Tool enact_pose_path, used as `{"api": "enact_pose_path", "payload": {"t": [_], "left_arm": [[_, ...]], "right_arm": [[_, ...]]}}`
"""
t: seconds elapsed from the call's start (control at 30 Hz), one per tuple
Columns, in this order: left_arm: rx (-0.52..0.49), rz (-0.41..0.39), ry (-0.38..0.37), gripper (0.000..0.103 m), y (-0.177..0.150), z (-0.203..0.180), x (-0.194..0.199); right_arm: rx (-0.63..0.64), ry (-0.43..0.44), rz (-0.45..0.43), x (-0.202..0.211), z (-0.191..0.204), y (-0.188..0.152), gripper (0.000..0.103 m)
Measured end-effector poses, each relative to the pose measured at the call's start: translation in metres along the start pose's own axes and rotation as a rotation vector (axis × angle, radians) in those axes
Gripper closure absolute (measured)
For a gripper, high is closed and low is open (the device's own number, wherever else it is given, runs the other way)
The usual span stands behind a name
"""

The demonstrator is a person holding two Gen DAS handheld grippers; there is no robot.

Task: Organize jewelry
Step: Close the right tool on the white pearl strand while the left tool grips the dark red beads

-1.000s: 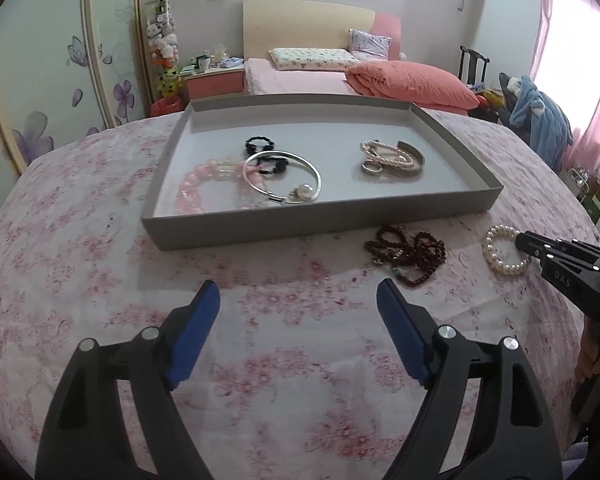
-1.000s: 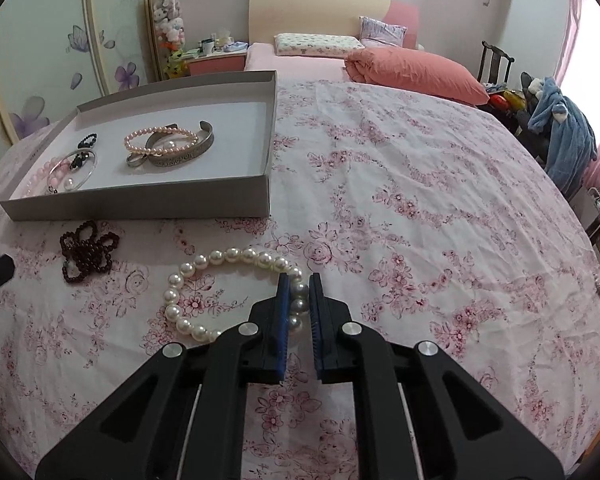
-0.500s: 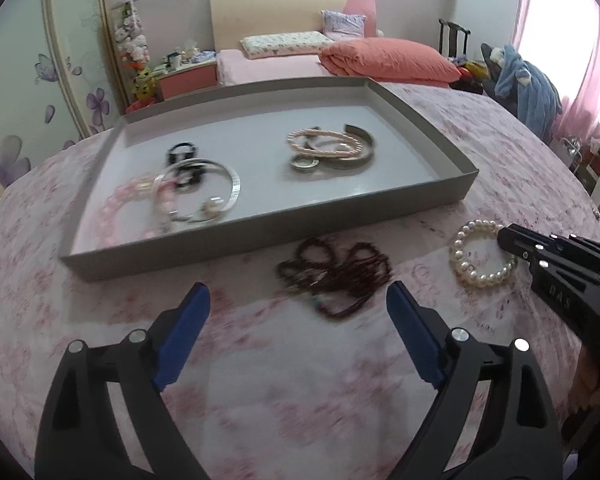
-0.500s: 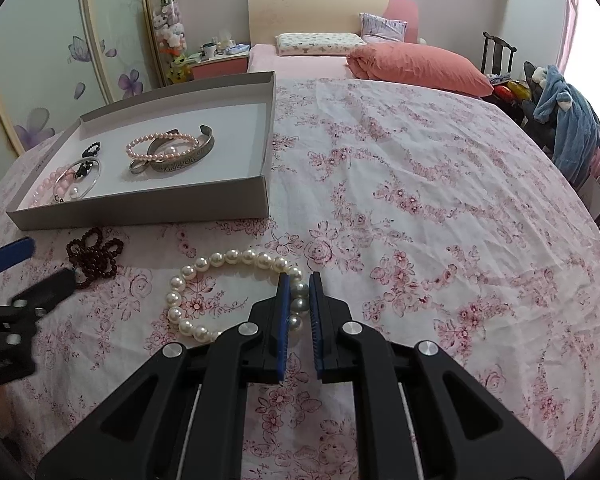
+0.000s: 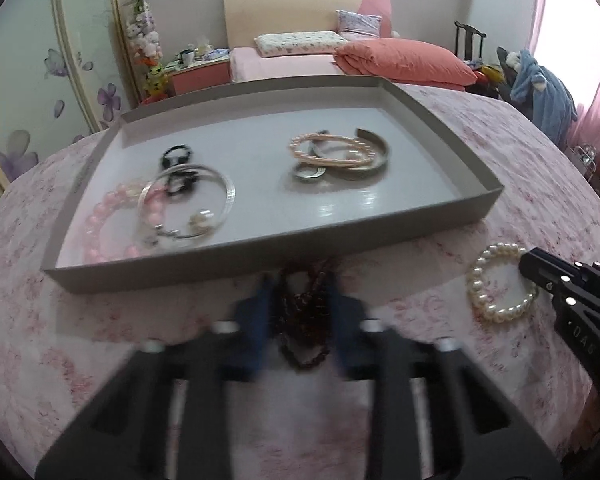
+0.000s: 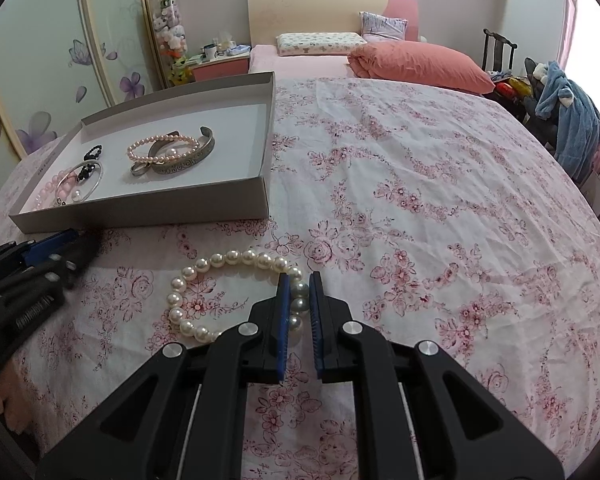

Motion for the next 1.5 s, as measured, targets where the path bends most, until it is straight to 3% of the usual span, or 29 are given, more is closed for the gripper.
{"api": "enact_pose_path", "payload": {"t": [0.4,1.17,1.33,1.5], "left_arm": [[0.067,-0.015,0.099,0.083,-0.042,0.082,0.056],[0.089,-0.024,0.088,0.075,-0.042,0.083,0.058],[0.1,-0.029,0.098,0.084,-0.042,0.085,0.059],[0.124,-0.036,0.101,0.085,-0.046,0.088,0.063]], "right_arm": [[0.0,0.0,0.0,0.0,0.001,0.0,0.092],[-0.001,0.001,0.001,0.0,0.001,0.0,0.092],[-0.014,0.019,0.004,-0.001,-0.001,0.0,0.092],[-0.01,0.036,0.007,0.003,0.007,-0.002,0.093]]}}
Point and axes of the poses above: each gripper's, at about its wrist camera, not at the fingertips, and x roughly against the way its jaws point, z to its left, y to its top, the point moved 5 cm from there along -x, roughly the way its jaws point, and after that the axes turned 14 degrees about -y, right-handed, at the moved point
